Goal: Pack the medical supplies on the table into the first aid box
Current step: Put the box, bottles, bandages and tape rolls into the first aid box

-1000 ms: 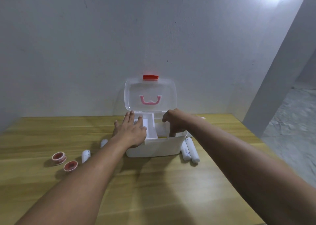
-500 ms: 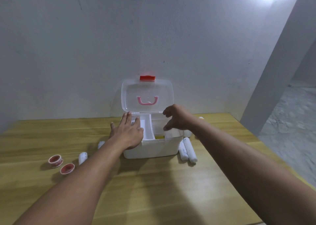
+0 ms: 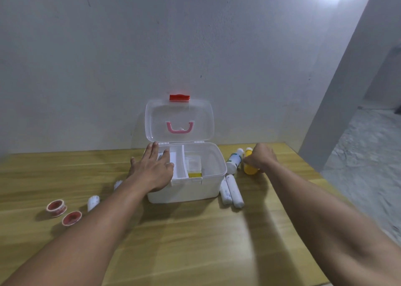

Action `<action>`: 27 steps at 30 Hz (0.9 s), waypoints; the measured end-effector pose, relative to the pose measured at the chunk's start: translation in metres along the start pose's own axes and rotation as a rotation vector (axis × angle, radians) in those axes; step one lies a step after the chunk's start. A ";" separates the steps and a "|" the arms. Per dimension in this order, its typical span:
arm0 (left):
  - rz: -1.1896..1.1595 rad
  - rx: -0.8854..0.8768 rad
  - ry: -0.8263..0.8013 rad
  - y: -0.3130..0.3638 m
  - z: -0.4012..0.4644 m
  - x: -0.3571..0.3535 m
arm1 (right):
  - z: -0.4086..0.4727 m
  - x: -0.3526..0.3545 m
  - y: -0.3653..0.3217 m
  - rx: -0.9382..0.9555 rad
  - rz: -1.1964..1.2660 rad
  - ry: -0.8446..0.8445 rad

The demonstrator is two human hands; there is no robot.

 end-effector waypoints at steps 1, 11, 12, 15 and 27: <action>0.001 0.000 0.000 0.000 0.000 0.000 | 0.001 -0.003 0.003 -0.031 0.043 -0.005; -0.008 0.007 -0.013 0.001 -0.004 0.003 | -0.014 0.018 -0.006 -0.100 0.555 -0.137; -0.009 0.007 -0.014 0.001 -0.004 0.003 | -0.021 0.025 -0.016 -0.060 0.625 -0.167; -0.016 0.011 -0.014 0.002 -0.005 0.003 | -0.042 0.045 -0.049 0.107 0.758 -0.228; -0.033 0.011 -0.019 0.003 -0.009 0.006 | -0.076 0.035 -0.126 0.507 0.086 -0.011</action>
Point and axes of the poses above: each hand's wrist, its own z-axis towards the middle knuckle, its own x-axis out of the back of the hand, y = z × x, the point moved 6 cm from there along z, towards the middle knuckle, and after that the axes turned 5 degrees about -z, right-handed, at the moved point
